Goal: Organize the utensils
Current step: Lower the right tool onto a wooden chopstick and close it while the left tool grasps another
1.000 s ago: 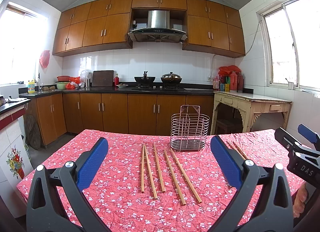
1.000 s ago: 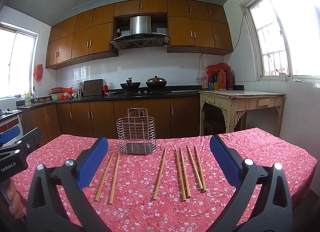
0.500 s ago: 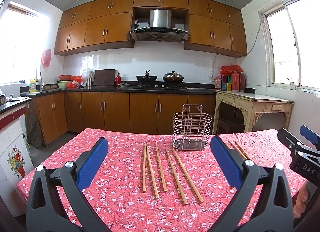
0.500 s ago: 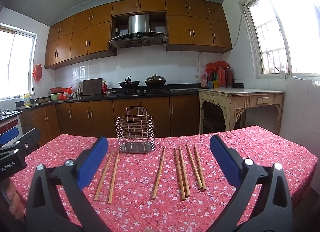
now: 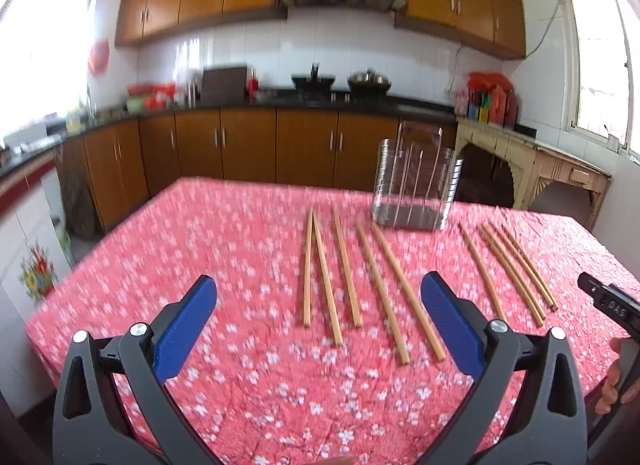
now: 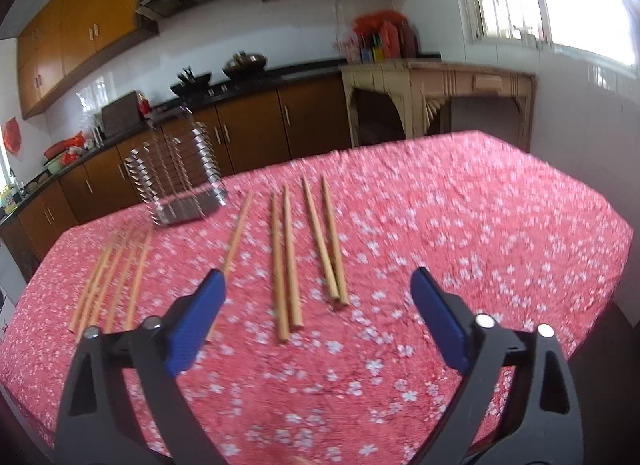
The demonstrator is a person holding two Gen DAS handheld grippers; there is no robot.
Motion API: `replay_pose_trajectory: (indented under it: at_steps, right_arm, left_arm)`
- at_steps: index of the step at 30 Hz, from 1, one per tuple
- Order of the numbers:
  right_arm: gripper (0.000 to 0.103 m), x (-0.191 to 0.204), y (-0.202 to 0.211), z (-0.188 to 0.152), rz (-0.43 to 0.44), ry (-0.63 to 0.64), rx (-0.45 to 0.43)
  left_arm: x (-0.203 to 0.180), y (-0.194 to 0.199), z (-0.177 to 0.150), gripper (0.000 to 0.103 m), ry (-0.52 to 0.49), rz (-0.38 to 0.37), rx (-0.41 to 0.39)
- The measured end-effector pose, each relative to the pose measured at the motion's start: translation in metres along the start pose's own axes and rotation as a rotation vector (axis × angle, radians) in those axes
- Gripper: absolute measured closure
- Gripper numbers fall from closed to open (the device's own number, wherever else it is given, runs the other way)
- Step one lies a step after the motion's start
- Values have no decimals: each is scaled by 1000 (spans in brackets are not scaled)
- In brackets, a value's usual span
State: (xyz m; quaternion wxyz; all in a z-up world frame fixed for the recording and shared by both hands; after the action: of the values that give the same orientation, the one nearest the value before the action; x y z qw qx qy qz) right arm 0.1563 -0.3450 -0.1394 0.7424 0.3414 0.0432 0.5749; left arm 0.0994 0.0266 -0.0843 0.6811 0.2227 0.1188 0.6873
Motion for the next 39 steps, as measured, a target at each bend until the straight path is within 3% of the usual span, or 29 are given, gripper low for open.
replay_pose_trajectory:
  at_steps: [3,6,12,17,23,31,35,39]
  right_arm:
    - [39,-14,-17,-8,-30,-11,67]
    - [48,-21,-35,-15,-51,3,109]
    - [68,-19,-54,-22,-85,38,164]
    - [71,-18,-65,-21,-97,53,177]
    - [83,-17,-74,-9,-120,53,187]
    - [83,-10,-86,-1,-125,82,229]
    - [93,-8,-94,3,-152,113,245]
    - [94,-17,-103,12,-181,94,266]
  left_arm:
    - [2,-14,-7,2,11,3,73]
    - [7,-25,-17,2,34,-9,137]
    - [10,-35,-24,2,50,-21,185]
    - [9,-36,-25,2,49,-33,194]
    - [10,-38,-25,2,56,-37,194]
    - [12,-46,-24,2,47,-22,206]
    - [12,-48,-24,2,31,-9,206]
    - [13,-50,-21,2,17,-20,205]
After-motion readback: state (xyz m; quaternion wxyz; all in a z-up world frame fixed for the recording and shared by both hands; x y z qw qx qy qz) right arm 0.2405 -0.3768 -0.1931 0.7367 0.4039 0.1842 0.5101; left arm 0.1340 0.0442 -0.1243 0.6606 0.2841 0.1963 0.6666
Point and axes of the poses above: each gripper's, at about its wrist camera, not at the fingertips, and y roughly against the way its jaws point, x to its left, z to its top, the point moved 5 cm from there along -y, roughly the way its jaws point, and after that the axes turned 13 degrees about -y, right-handed, at the moved point
